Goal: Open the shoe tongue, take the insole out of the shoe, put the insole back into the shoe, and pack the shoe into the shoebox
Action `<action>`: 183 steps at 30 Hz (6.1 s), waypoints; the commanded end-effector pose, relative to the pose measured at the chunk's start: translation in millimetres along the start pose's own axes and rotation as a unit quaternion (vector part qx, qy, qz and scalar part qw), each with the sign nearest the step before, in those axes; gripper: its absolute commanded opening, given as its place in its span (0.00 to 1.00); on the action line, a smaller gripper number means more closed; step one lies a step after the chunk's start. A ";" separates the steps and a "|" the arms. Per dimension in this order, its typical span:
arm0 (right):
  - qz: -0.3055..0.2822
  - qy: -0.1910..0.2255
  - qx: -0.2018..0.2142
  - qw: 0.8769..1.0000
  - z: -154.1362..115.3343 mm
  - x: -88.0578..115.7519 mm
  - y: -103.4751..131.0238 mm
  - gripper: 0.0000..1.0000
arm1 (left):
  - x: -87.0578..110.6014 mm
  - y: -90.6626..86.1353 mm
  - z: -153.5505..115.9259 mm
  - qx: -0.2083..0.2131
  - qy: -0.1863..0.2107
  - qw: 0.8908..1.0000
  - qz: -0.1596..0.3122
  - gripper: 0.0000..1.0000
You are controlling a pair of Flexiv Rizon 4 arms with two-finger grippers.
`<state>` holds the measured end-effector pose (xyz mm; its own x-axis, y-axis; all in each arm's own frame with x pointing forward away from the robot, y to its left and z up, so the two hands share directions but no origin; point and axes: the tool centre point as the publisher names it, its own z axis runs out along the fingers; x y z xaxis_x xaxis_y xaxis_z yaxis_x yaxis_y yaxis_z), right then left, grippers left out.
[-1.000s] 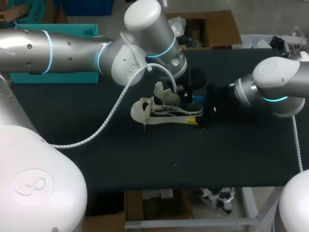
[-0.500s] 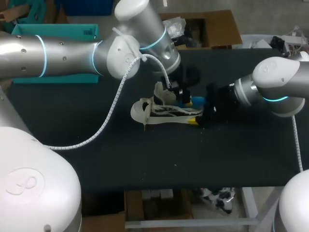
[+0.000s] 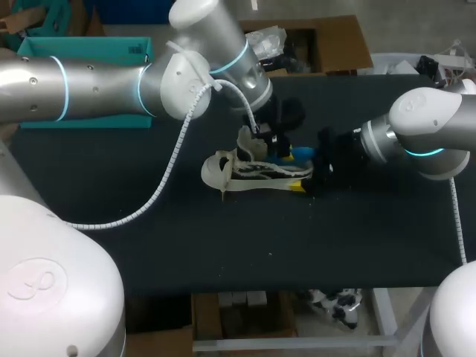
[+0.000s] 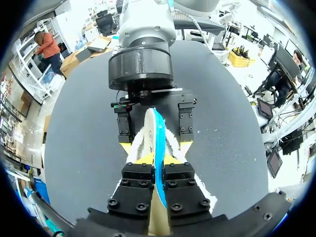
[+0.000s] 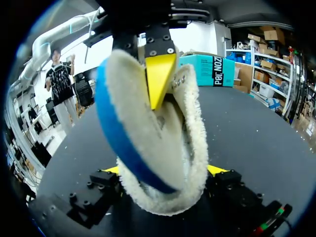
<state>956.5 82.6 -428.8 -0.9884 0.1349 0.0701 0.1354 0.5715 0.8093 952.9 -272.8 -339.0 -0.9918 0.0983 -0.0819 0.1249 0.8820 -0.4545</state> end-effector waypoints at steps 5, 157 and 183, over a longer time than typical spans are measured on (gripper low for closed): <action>-0.006 0.004 -0.004 1.000 4.0 -0.7 -4.7 0.00 | 8.8 -2.9 -0.5 0.008 -0.019 1.000 0.016 0.00; -0.033 -0.026 0.461 0.886 7.5 -33.9 97.9 0.00 | 23.2 82.7 -326.9 0.541 -0.186 0.809 -0.130 0.00; 0.248 -0.165 0.339 0.892 -48.3 34.9 106.3 0.00 | -50.2 25.4 -327.9 0.566 -0.026 0.824 0.022 0.00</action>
<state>944.9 114.9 -319.5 -0.7769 0.6279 0.0459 0.6294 0.7727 0.0828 979.0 -100.3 -56.4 -0.9854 -0.1200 -0.1206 0.1342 -0.1124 -0.9846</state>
